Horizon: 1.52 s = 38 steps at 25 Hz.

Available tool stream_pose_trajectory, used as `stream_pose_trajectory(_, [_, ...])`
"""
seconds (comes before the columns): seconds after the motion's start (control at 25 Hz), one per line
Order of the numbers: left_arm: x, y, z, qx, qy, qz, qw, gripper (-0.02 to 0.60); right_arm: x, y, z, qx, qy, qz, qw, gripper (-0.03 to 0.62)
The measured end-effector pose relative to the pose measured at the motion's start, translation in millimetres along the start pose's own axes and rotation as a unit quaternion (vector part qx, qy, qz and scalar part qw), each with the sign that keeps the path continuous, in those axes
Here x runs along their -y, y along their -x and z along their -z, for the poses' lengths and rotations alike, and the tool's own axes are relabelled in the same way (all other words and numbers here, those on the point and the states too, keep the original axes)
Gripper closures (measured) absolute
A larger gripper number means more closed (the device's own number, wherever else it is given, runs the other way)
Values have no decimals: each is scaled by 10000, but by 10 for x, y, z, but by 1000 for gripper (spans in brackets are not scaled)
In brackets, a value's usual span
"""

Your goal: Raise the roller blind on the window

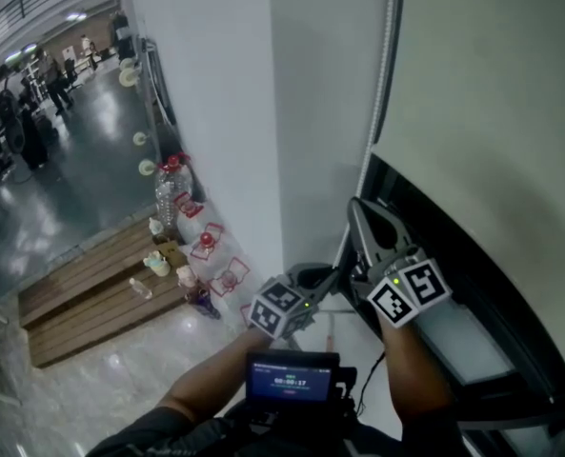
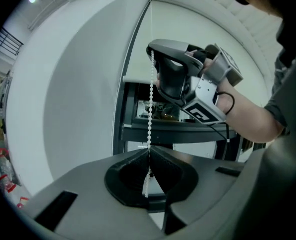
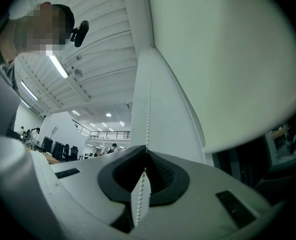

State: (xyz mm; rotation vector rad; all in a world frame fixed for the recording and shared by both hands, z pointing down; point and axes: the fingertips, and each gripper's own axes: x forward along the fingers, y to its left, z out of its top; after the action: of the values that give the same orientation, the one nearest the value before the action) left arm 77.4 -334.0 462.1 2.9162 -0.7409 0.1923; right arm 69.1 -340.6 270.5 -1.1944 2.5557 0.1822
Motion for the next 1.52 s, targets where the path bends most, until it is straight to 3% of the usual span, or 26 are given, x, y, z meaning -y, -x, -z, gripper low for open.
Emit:
stream_pose_trajectory(0.28, [-120,23,302,-215,192,-186,9994,579,20,116,307,-133,-38,65,9999,588])
stream_pose_trajectory(0.4, [-186,155,176,-83,282,-304,9991,499,28,138,284,-145,-19,74,9999,587])
stream_pose_trajectory(0.56, [-233,379,-41,28,170,-334,9993,471,75,154,292,-101,-45,127,9999,588])
stream_pose_trajectory(0.76, [-109,577,-840,727,104,-205,9971,471,45,148,273,-112,-84,98,9999,588])
stream_pose_trajectory(0.96, [-38,624,-1724,1427,-81,-121,9897,471,33,132,291,-122,-104,61,9999,587])
stream_pose_trajectory(1.12, [34,546,-2254,1691,-415,16,9847,471,4,135,290,-134,-91,48,9999,586])
stream_pose_trajectory(1.32, [80,325,-2513,1700,-457,31,9844,471,3,168,285,-135,-98,53,9998,588])
stream_pose_trajectory(1.52, [89,252,-2517,1748,-430,46,9837,543,10,183,285,-164,-60,52,9998,588])
